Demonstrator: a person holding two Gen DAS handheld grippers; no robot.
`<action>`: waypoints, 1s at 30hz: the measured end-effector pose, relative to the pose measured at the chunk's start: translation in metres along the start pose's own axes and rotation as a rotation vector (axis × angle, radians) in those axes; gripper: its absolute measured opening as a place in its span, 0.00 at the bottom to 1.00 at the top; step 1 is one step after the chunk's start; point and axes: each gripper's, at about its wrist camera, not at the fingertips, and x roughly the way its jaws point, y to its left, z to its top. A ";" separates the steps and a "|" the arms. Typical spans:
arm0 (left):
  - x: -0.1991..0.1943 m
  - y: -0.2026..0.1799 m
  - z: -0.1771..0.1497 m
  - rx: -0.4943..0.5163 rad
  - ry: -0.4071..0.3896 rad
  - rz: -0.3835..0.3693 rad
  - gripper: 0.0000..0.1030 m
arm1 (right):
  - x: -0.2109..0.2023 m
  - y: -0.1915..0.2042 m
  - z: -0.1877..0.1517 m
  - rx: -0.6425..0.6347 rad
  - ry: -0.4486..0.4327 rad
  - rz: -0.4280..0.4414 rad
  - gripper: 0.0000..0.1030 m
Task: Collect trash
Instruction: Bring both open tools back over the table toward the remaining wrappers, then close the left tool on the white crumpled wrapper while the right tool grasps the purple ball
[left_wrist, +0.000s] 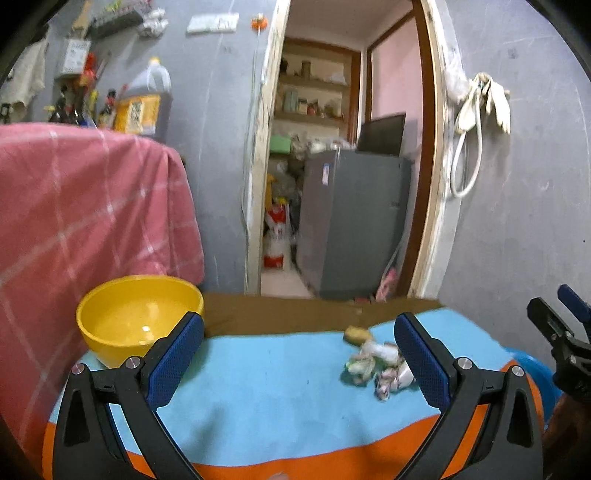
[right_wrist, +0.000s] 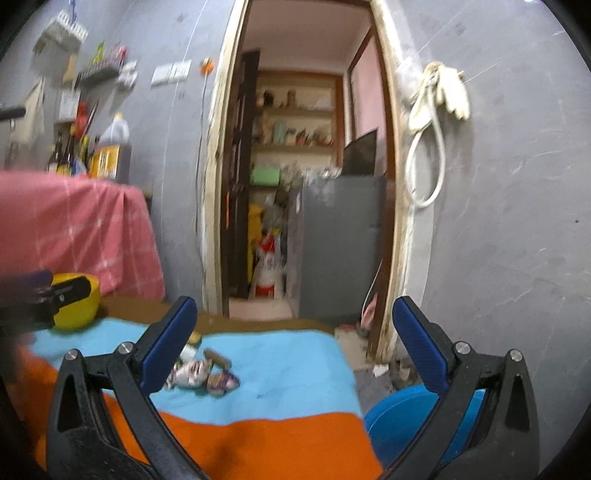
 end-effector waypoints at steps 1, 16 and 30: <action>0.002 0.000 -0.002 -0.006 0.015 -0.005 0.98 | 0.003 0.002 -0.001 -0.004 0.015 0.011 1.00; 0.059 0.000 -0.011 -0.050 0.319 -0.091 0.89 | 0.051 0.016 -0.020 -0.072 0.303 0.101 1.00; 0.102 -0.018 -0.014 -0.044 0.522 -0.247 0.52 | 0.090 0.033 -0.042 -0.139 0.575 0.208 0.76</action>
